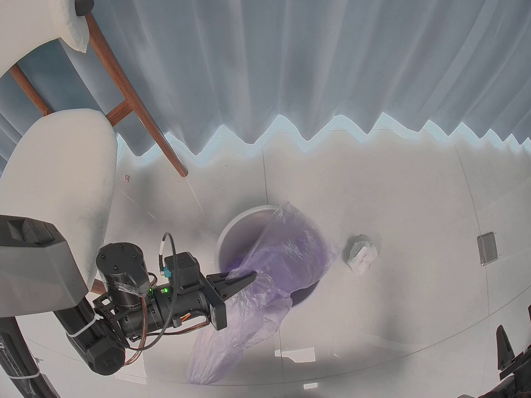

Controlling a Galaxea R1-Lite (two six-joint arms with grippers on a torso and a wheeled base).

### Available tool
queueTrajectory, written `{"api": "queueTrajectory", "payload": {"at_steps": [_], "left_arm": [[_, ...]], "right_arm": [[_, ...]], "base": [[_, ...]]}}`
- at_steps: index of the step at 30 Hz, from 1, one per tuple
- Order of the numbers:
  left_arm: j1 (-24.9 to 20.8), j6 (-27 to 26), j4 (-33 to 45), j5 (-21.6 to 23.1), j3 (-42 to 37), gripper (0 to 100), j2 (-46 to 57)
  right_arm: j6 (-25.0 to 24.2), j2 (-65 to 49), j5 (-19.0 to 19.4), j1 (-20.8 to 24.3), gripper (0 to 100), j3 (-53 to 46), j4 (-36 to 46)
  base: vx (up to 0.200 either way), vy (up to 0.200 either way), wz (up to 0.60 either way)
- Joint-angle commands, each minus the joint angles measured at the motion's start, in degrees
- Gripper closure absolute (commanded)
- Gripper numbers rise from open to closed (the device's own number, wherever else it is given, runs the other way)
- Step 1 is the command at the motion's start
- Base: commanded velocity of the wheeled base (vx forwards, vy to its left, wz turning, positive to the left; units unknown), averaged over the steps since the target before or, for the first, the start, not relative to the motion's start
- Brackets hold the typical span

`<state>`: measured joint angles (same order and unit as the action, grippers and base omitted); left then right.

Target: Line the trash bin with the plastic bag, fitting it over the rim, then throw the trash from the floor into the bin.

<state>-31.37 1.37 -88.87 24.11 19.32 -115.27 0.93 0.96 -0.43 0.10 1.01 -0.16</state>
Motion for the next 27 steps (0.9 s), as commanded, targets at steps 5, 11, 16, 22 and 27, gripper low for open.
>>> {"api": "queueTrajectory", "payload": {"at_steps": [5,11,16,22,27], "left_arm": [[0.0,-2.0,-0.1,0.1,0.9,100,1.3],[0.1,-7.3,0.2,0.7,10.3,100,8.0],[1.7,-17.6,0.2,5.3,8.3,100,7.0],[1.3,-22.1,1.6,8.1,6.3,100,2.2],[1.7,-24.3,1.7,12.5,4.9,100,0.8]], "right_arm": [[1.3,-0.9,0.1,0.1,0,-1.0,0.0],[1.5,-1.0,0.6,0.1,0,-1.0,-0.1],[1.4,-1.0,1.1,0.1,0,-1.0,-0.1],[1.4,-1.0,1.1,0.0,0,-1.0,-0.1],[1.4,-1.0,1.2,0.1,0,-1.0,-0.2]], "base": [[0.0,0.0,0.0],[0.0,0.0,0.0],[0.0,0.0,0.0],[0.0,0.0,0.0],[0.0,0.0,0.0]]}}
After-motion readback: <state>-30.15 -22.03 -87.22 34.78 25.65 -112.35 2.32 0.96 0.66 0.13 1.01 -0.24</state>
